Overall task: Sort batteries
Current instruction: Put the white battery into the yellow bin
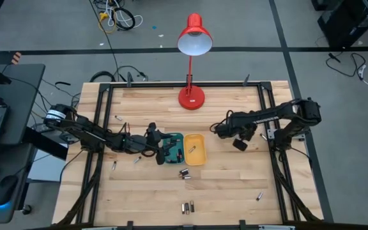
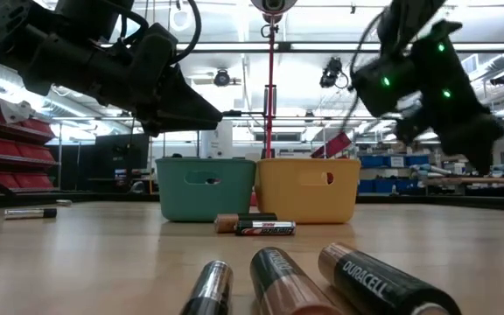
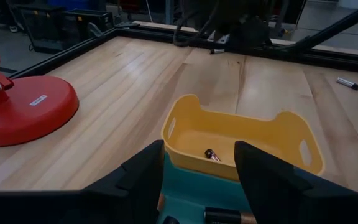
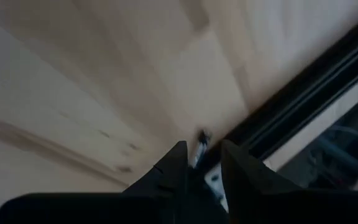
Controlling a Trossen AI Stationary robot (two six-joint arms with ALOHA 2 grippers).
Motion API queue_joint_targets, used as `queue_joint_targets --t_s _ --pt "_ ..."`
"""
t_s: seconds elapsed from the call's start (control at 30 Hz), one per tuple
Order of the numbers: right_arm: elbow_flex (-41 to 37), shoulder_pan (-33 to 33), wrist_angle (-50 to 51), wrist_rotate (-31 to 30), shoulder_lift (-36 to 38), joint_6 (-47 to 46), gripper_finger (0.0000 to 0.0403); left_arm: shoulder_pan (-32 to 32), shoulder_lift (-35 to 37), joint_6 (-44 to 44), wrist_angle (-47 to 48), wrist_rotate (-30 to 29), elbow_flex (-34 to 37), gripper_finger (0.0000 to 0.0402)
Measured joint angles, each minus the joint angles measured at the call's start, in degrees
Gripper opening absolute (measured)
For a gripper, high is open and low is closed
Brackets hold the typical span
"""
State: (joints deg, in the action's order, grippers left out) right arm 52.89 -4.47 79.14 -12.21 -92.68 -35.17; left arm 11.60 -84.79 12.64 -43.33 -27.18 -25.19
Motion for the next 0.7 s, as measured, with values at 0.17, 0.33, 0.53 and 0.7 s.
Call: queue_joint_targets --t_s 0.17,0.33,0.53,0.7 --pt "-6.11 -3.79 0.31 1.97 0.00 5.35 0.0107 0.02 0.00 -0.02 0.02 0.02 0.00 0.0211" --pt "-11.37 -6.69 -2.54 2.42 -0.07 10.16 0.0140 0.02 0.00 -0.43 0.02 0.02 0.00 0.0211" --pt "-13.14 -10.16 -6.48 3.10 -0.02 11.78 0.0182 -0.01 0.00 -0.50 0.22 -0.15 0.00 0.0211" --pt "-13.14 -12.09 -7.61 4.27 -0.02 11.42 0.0202 -0.01 0.00 -0.47 0.44 -0.17 0.00 0.0211"
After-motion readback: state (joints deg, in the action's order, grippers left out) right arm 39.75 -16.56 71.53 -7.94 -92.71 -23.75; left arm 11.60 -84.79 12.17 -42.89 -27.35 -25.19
